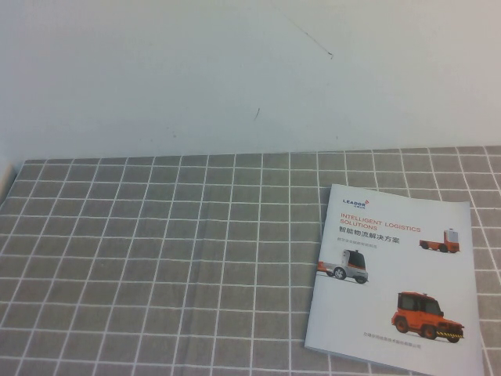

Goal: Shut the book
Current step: 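Close the open booklet and leave it lying on the table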

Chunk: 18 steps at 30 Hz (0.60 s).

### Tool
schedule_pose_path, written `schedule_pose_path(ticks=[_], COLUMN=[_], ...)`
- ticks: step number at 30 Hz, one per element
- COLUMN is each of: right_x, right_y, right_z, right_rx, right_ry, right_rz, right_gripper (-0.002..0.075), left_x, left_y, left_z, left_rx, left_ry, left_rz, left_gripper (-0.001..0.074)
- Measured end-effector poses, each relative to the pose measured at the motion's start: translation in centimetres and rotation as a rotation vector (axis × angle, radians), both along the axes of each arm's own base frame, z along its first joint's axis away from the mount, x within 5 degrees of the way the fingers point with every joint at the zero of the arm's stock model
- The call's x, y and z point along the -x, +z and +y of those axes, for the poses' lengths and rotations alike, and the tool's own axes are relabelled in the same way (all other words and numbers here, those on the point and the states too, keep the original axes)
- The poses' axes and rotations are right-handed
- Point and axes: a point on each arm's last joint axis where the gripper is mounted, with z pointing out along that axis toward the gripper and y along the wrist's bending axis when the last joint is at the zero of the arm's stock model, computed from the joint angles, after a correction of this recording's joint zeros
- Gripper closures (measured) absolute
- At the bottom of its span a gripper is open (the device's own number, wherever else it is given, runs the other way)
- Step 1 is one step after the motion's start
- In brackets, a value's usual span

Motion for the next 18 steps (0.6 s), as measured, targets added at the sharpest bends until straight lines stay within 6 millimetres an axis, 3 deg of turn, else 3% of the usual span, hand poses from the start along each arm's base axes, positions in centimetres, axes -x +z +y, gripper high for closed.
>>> schedule_pose_path(ticks=[4,8,10,18], right_x=[0.0,0.0,0.0,0.0], right_y=[0.0,0.0,0.0,0.0], right_z=[0.0,0.0,0.0,0.0], right_rx=[0.0,0.0,-0.002,-0.004], right_ry=[0.0,0.0,0.001,0.002], right_rz=[0.0,0.0,0.0,0.0], right_gripper=[0.0729,0.0729,0.0729,0.0729], left_x=[0.2,1.1,1.5,1.2], left_y=[-1.0,-3.1,-4.1,-8.5], left_z=[0.1,0.2,0.2,-0.8], left_rx=[0.01,0.05,-0.022,-0.067], left_ry=[-0.001,0.007,0.007,0.023], left_rz=[0.014,0.136,0.163,0.1], left_gripper=[0.0738,0.0738,0.0738,0.0738])
